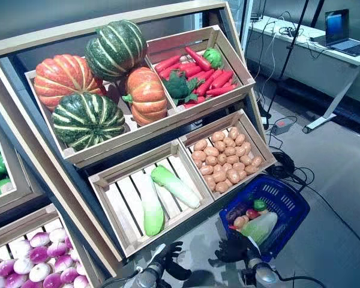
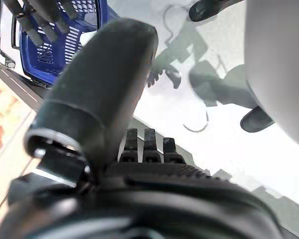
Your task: Put vegetables into the basket
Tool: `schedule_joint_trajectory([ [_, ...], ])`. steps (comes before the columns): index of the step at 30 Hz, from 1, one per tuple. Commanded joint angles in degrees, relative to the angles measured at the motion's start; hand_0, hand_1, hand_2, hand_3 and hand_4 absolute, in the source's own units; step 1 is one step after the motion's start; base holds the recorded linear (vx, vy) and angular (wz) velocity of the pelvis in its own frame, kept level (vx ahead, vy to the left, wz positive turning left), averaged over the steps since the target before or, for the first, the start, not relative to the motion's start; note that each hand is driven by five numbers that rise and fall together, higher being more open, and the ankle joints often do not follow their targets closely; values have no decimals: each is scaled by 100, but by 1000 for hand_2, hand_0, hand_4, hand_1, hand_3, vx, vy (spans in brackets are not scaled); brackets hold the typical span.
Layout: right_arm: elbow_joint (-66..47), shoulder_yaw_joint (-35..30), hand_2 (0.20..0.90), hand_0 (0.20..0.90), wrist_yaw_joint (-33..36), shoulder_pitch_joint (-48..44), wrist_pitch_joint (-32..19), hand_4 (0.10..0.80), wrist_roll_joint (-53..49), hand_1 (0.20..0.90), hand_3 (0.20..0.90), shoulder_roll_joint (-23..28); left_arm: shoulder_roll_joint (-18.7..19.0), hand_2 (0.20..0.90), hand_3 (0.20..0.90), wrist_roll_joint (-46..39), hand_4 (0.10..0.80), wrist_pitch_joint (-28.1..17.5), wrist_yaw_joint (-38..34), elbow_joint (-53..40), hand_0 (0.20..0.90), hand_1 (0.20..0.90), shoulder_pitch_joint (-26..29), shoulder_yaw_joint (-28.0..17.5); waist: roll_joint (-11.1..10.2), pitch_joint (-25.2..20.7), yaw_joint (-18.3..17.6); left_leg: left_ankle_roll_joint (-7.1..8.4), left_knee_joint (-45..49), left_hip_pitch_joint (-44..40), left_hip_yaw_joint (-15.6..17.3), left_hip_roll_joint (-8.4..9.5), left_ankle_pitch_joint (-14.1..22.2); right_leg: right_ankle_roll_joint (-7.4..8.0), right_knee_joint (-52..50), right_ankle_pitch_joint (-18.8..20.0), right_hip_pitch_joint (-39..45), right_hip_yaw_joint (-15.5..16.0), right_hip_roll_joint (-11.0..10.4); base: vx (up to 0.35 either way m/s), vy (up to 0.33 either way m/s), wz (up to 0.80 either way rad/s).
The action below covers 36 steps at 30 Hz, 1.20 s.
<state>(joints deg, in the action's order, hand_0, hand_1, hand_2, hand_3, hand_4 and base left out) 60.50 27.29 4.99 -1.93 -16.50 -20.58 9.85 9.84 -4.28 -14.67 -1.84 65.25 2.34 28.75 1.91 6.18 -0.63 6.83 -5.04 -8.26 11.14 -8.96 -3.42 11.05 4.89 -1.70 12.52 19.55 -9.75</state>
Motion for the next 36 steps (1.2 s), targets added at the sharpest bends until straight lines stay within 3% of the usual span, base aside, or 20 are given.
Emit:
schedule_joint_trajectory([
  [1,128,-119,900,900,108,-710,-540,800,167,900,900,-257,-69,900,900,-61,800,-406,24,79,900,900,679,218,-56,205,61,-134,4,-75,-40,74,215,-403,7,445,-234,-236,-121,0,0,0],
  [7,238,-195,900,900,75,-749,-344,800,-16,900,900,-237,-22,900,900,322,800,-966,164,-25,900,900,697,428,-30,222,37,-134,4,-89,4,66,218,-400,2,448,-238,-251,-121,0,0,0],
  [9,214,-224,900,900,-161,-753,-281,800,-232,900,900,-204,39,900,900,18,800,-1391,382,-190,900,900,715,498,-23,231,22,-128,4,-94,24,68,222,-391,2,451,-241,-266,-118,15,3,-1],
  [14,-8,-412,900,900,-481,-636,-262,800,-838,900,900,-88,379,900,900,88,800,-2094,-258,-1143,900,900,762,418,-54,260,2,-95,4,-120,73,36,221,-400,-5,442,-238,-282,-99,40,-9,-2],
  [19,-372,-577,900,900,-587,-482,-214,800,-917,900,900,-11,585,900,900,-393,800,-2272,-252,-1953,900,900,695,127,-44,298,23,-92,4,-99,66,29,210,-413,-8,446,-252,-260,-106,0,0,0],
  [21,-627,-661,900,900,-629,-393,-155,800,-1006,900,900,10,634,900,900,-1042,800,-2369,-173,-2368,900,900,651,-168,-54,324,50,-102,4,-86,61,31,214,-428,-9,429,-239,-231,-101,43,-17,-1],
  [24,-879,-785,900,900,-617,-215,-51,800,-996,900,900,-73,564,900,900,-1896,800,-2389,316,-2633,900,900,506,-643,-88,324,84,-112,4,-111,40,27,217,-441,-80,385,-193,-194,-108,68,-28,0],
  [28,-928,-854,900,900,-651,-99,156,800,-1123,900,900,-171,490,900,900,-2325,800,-2444,206,-2713,900,900,520,-986,-103,330,95,-130,4,-153,4,42,231,-461,-179,316,-154,-174,-129,99,4,0],
  [33,-1047,-882,900,900,-761,-35,363,800,-1285,900,900,-146,374,900,900,-2162,800,-2219,-798,-2570,900,900,796,-1438,-69,377,42,-104,4,-230,-4,12,150,-502,-457,207,-211,-212,-171,107,50,-1],
  [36,-1250,-733,900,900,-823,-212,396,800,-1542,900,900,-18,287,900,900,-1688,800,-2134,-1714,-2350,900,900,1266,-1418,-21,599,0,-65,324,85,-39,-33,112,-569,-912,77,-627,-302,-237,-99,105,-10],
])
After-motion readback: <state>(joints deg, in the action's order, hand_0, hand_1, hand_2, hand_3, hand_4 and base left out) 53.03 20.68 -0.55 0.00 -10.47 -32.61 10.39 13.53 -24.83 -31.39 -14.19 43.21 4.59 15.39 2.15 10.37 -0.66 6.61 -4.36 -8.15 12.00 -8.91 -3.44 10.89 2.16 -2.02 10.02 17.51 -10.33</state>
